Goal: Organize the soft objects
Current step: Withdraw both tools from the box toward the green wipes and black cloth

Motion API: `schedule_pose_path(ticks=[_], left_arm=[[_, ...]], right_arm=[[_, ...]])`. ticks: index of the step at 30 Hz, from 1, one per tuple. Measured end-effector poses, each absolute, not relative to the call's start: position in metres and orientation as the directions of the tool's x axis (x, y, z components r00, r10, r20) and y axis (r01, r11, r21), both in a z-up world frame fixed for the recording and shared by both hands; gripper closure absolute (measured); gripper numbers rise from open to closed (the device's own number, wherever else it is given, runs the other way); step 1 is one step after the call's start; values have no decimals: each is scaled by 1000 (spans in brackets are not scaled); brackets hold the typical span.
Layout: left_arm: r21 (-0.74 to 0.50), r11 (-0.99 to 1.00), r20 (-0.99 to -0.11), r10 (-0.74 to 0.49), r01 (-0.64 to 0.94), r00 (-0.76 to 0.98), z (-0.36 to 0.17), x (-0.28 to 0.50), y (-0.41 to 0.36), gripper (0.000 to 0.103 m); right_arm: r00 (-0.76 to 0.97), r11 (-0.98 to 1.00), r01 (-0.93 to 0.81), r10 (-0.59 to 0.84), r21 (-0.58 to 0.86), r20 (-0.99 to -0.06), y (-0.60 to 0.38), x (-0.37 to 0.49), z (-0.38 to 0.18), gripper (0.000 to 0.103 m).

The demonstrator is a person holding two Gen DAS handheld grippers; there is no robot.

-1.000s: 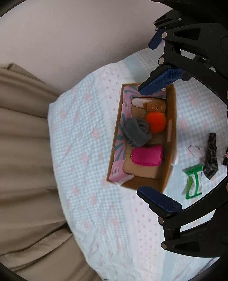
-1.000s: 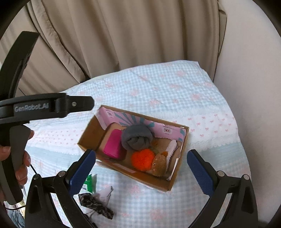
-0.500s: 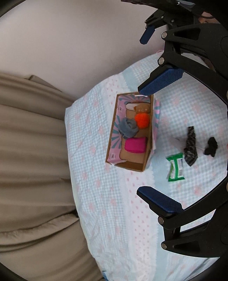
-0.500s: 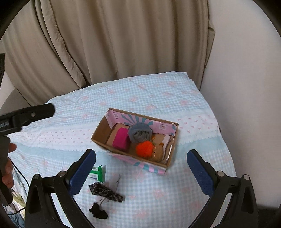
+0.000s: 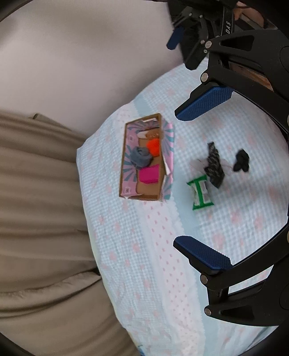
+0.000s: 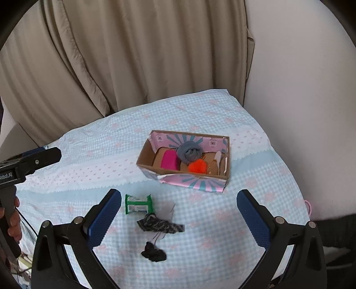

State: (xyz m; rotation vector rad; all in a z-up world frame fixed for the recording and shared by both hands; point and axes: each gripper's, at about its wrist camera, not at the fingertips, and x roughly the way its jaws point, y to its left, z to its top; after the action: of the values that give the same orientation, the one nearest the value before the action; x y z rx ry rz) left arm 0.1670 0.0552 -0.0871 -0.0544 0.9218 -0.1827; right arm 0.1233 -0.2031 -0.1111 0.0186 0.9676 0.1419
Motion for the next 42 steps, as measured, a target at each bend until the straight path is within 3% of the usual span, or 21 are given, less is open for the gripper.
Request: schedule_pose_path(ticks=[11,20,36,42], left_arm=[[-142,955,-827,-260,261,498,-144,175,95,0],[-150,904,-892,-298,401,339,-248,217,88,0],[-98,814,-958,-232,572,167,-415,276,43,2],[-92,803,-967,-214,588,141,-448,282,36,2]], right_arm=[[551,995,-84,92,54,-829,-148,85,-153,0],[457,998,-33,59,49,-888,-132,96,-235,0],[291,989,-138,97,59,-952,-128,142,-391,0],[238,983,-160,129,92,-963,-131,153,-432,2]])
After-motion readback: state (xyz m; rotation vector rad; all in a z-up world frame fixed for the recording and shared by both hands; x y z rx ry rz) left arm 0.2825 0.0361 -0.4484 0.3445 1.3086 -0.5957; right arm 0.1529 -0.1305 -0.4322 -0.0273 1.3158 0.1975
